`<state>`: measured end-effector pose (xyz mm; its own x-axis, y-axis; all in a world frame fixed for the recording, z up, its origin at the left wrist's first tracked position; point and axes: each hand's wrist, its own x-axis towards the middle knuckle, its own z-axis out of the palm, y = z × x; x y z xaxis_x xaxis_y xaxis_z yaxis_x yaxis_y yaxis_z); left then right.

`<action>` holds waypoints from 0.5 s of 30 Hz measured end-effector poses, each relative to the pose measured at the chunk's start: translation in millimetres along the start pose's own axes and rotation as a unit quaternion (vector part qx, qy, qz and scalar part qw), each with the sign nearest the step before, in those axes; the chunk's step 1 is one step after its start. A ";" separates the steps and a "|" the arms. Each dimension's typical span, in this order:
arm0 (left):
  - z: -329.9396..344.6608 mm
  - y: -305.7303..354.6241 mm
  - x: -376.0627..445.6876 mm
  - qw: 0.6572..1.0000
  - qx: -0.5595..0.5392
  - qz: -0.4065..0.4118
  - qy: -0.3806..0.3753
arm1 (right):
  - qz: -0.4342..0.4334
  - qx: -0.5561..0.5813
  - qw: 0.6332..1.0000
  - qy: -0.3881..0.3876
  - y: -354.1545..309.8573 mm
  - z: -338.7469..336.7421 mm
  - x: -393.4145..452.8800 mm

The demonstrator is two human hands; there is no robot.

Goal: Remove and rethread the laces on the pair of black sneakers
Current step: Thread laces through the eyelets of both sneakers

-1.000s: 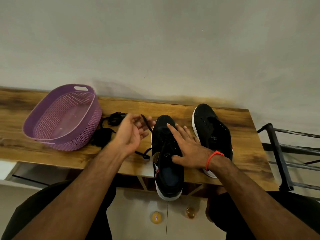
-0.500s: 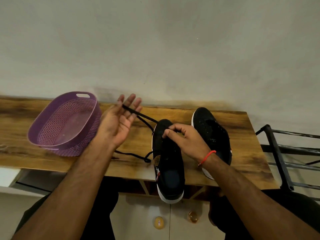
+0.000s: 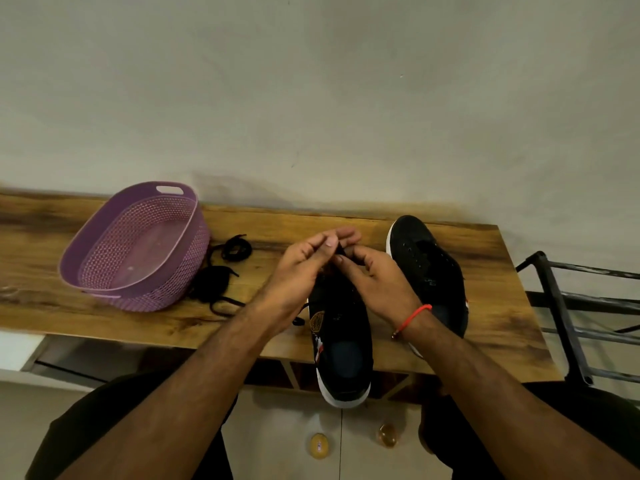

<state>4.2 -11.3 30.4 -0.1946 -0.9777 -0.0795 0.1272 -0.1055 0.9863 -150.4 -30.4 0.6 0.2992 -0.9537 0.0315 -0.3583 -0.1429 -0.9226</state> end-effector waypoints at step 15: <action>-70.3 22.5 14.4 0.885 -0.337 0.035 0.321 | -0.053 -0.209 0.974 -0.072 -1.5 -4.6 -7.9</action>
<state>72.6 -40.5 41.3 0.4012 -0.8654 -0.3002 0.7096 0.0864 0.6993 -156.3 -23.9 3.5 0.4647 -0.8848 0.0354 -0.6388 -0.3627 -0.6785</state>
